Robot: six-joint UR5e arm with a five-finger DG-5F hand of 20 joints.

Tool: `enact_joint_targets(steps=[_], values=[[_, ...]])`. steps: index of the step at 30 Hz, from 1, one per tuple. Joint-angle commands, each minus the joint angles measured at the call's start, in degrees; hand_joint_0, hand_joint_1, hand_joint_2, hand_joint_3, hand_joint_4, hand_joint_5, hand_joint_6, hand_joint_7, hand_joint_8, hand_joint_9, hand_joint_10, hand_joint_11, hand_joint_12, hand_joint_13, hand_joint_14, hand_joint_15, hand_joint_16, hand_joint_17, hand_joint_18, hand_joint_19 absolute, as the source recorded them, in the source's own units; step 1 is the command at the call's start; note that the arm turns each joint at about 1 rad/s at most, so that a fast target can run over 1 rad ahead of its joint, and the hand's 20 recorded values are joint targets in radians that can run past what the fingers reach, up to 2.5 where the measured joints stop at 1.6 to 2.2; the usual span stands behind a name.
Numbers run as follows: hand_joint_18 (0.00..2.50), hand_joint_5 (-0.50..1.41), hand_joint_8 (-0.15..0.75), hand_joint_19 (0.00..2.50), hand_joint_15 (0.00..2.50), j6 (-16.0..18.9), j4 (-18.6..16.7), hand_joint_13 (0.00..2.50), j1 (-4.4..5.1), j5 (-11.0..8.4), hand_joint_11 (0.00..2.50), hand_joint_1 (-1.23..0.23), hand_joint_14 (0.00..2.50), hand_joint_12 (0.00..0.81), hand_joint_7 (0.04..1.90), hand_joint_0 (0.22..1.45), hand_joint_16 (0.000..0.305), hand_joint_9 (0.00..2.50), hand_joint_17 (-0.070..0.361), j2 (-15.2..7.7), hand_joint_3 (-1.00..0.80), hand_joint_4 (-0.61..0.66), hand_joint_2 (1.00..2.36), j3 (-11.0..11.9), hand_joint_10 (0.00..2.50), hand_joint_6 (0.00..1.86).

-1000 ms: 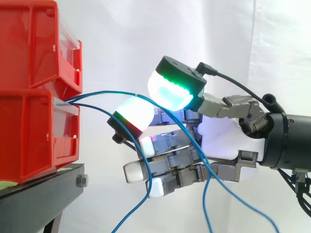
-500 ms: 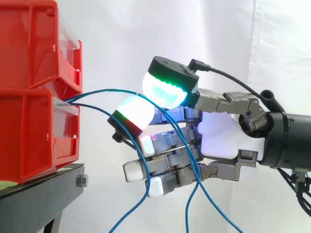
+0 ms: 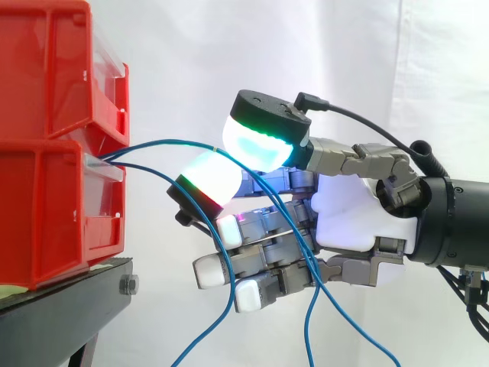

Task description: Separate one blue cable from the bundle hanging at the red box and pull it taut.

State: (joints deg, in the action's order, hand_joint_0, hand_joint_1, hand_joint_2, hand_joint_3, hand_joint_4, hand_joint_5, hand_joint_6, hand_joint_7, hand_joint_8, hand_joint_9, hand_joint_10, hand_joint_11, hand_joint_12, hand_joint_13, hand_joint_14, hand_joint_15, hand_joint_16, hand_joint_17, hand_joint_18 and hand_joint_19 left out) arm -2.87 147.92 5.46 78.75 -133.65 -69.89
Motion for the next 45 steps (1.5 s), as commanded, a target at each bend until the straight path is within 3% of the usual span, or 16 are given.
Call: enact_joint_targets(steps=[1,27,38,45], values=[[0.9,-0.18,0.403,0.43,0.45,0.05,0.0,0.81,0.08,0.0,0.66,-0.62,0.01,0.471,0.95,0.64,0.065,0.81,0.146,-0.04,-0.05,0.23,1.0,-0.07,0.01,0.8],[0.86,-0.11,0.39,0.45,0.45,0.05,0.0,0.78,-0.01,-0.09,0.66,-0.6,0.01,0.45,1.18,0.68,0.061,0.82,0.137,-0.04,-0.02,0.22,1.0,0.02,0.01,0.64],[0.88,-0.19,0.397,0.41,0.45,-0.03,0.0,0.79,0.08,-0.09,0.71,-0.76,0.01,0.457,0.98,0.66,0.061,0.8,0.138,0.05,-0.01,0.23,1.01,0.02,0.01,0.82],[0.85,-0.22,0.377,0.42,0.46,0.05,0.0,0.77,-0.01,-0.09,0.78,-0.82,0.01,0.436,1.01,0.68,0.056,0.76,0.127,-0.04,-0.06,0.24,1.01,0.02,0.01,0.88]])
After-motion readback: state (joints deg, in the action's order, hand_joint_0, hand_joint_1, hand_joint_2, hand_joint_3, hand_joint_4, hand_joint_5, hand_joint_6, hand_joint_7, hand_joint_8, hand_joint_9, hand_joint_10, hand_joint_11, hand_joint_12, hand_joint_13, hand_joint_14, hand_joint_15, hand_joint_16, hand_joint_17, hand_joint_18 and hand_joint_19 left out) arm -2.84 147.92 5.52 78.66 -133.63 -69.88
